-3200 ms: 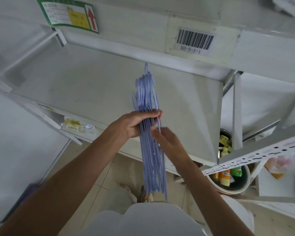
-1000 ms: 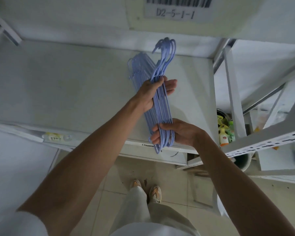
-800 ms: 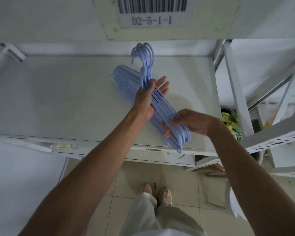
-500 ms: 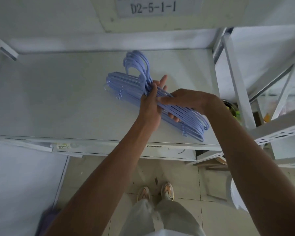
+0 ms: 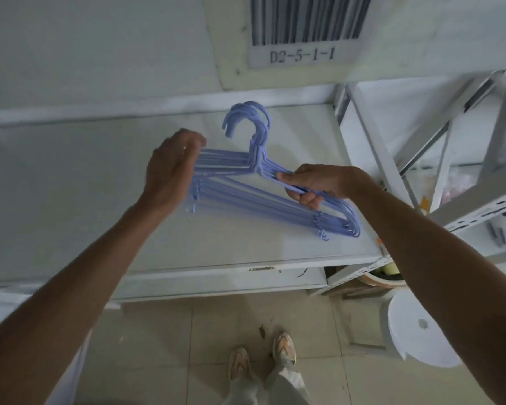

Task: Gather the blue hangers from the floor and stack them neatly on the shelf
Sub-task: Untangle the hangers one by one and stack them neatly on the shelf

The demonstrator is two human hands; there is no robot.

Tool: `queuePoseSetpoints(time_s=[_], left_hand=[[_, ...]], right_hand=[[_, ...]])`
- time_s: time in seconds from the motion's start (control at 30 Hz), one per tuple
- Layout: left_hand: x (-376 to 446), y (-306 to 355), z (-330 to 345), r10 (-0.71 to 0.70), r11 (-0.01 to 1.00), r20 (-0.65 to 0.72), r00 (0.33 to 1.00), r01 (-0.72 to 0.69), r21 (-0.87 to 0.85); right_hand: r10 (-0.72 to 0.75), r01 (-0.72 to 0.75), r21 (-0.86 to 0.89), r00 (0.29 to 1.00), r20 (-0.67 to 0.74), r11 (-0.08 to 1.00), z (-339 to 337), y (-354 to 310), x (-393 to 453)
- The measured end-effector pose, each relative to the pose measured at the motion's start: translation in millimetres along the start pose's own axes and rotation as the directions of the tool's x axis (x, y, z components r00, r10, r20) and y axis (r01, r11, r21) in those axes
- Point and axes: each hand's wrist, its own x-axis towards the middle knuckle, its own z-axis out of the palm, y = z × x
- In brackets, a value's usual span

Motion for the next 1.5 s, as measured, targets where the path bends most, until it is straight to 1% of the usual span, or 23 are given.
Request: queuePoseSetpoints(time_s=[0.07, 0.13, 0.17, 0.2, 0.3, 0.37, 0.43, 0.47, 0.5, 0.53, 0.57, 0.6, 0.63, 0.67, 0.7, 0.8, 0.97, 1.03, 1.1, 1.17, 1.23, 1.37, 1.5], left_hand=[[27.3, -5.7, 20.1, 0.195, 0.964, 0.129, 0.972, -0.214, 0.155], [36.3, -4.2, 48.0, 0.266, 0.885, 0.319, 0.909, -0.362, 0.294], [35.9, -2.9, 59.4, 0.263, 0.858, 0.364, 0.894, -0.389, 0.336], [33.9, -1.7, 69.1, 0.255, 0.856, 0.347, 0.902, -0.378, 0.353], [24.3, 2.0, 86.2, 0.235, 0.852, 0.182, 0.955, -0.292, 0.434], [17.1, 6.8, 89.6, 0.156, 0.861, 0.097, 0.983, -0.183, 0.474], [10.0, 10.0, 89.3, 0.095, 0.863, 0.065, 0.993, -0.115, 0.492], [6.7, 11.3, 88.1, 0.085, 0.860, 0.054, 0.995, -0.101, 0.500], [3.8, 13.4, 86.5, 0.079, 0.860, 0.047, 0.996, -0.092, 0.502], [1.2, 15.8, 85.1, 0.076, 0.865, 0.046, 0.996, -0.089, 0.494], [-1.9, 17.9, 83.9, 0.077, 0.872, 0.052, 0.996, -0.092, 0.480], [-4.7, 18.7, 83.0, 0.093, 0.877, 0.054, 0.994, -0.107, 0.468], [-7.1, 18.6, 81.8, 0.117, 0.873, 0.063, 0.991, -0.133, 0.470], [-9.4, 17.5, 80.8, 0.142, 0.857, 0.086, 0.986, -0.166, 0.488], [-11.8, 15.8, 79.8, 0.166, 0.836, 0.119, 0.979, -0.203, 0.510], [-18.1, 13.5, 74.1, 0.187, 0.795, 0.193, 0.963, -0.264, 0.546], [-13.0, 17.3, 72.7, 0.013, 0.807, 0.296, 0.955, -0.185, 0.561], [-10.6, 22.3, 74.1, -0.036, 0.805, 0.321, 0.947, -0.163, 0.571], [-15.4, 24.5, 73.9, -0.016, 0.795, 0.306, 0.952, -0.174, 0.581], [-23.1, 22.9, 71.7, 0.016, 0.833, 0.259, 0.966, -0.156, 0.531], [-26.8, 19.9, 70.4, 0.031, 0.847, 0.253, 0.967, -0.160, 0.506], [-28.1, 21.1, 68.9, 0.001, 0.846, 0.281, 0.960, -0.151, 0.512], [-31.7, 27.5, 72.8, -0.054, 0.844, 0.250, 0.967, -0.090, 0.529]], right_hand=[[0.020, -0.020, -0.018, 1.000, -0.001, 1.000, -5.8, -1.6, -1.0], [0.039, -0.041, -0.063, 0.998, -0.044, 0.997, -10.9, -6.9, -1.3], [0.051, -0.058, -0.098, 0.995, -0.082, 0.994, -14.0, -10.1, -1.4], [0.063, -0.079, -0.134, 0.991, -0.121, 0.988, -16.7, -12.7, -1.5], [0.082, -0.132, -0.199, 0.967, -0.241, 0.971, -17.8, -14.3, -2.6], [0.041, -0.119, -0.234, 0.949, -0.312, 0.965, -11.1, -8.6, -2.9], [-0.012, -0.116, -0.294, 0.916, -0.401, 0.949, 0.6, -3.9, -5.4], [-0.041, -0.149, -0.358, 0.881, -0.472, 0.922, 8.9, -1.9, -7.1], [-0.085, -0.221, -0.448, 0.819, -0.568, 0.866, 18.0, 1.0, -8.0], [-0.155, -0.319, -0.527, 0.725, -0.671, 0.787, 28.2, 5.7, -8.3], [-0.244, -0.398, -0.559, 0.611, -0.753, 0.727, 40.3, 11.1, -6.8], [-0.317, -0.423, -0.554, 0.509, -0.800, 0.717, 53.3, 14.7, -3.8], [-0.355, -0.415, -0.539, 0.442, -0.824, 0.733, 65.1, 15.2, -1.0], [-0.363, -0.397, -0.519, 0.406, -0.839, 0.757, 73.1, 14.1, 1.7], [-0.351, -0.389, -0.501, 0.396, -0.848, 0.773, 76.7, 12.7, 5.0], [-0.309, -0.399, -0.480, 0.422, -0.853, 0.781, 79.5, 11.4, 9.9], [-0.275, -0.352, -0.447, 0.441, -0.854, 0.822, 80.8, 1.0, 10.5], [-0.287, -0.348, -0.457, 0.442, -0.850, 0.818, 81.9, -3.6, 13.5], [-0.308, -0.335, -0.477, 0.448, -0.839, 0.812, 85.5, -1.3, 14.3], [-0.334, -0.310, -0.492, 0.445, -0.831, 0.813, 90.1, 5.7, 11.6], [-0.354, -0.294, -0.507, 0.445, -0.823, 0.810, 92.1, 8.4, 8.8], [-0.350, -0.302, -0.515, 0.462, -0.815, 0.802, 95.3, 6.7, 5.0], [-0.324, -0.336, -0.483, 0.430, -0.842, 0.809, 102.9, -0.2, 7.6]])
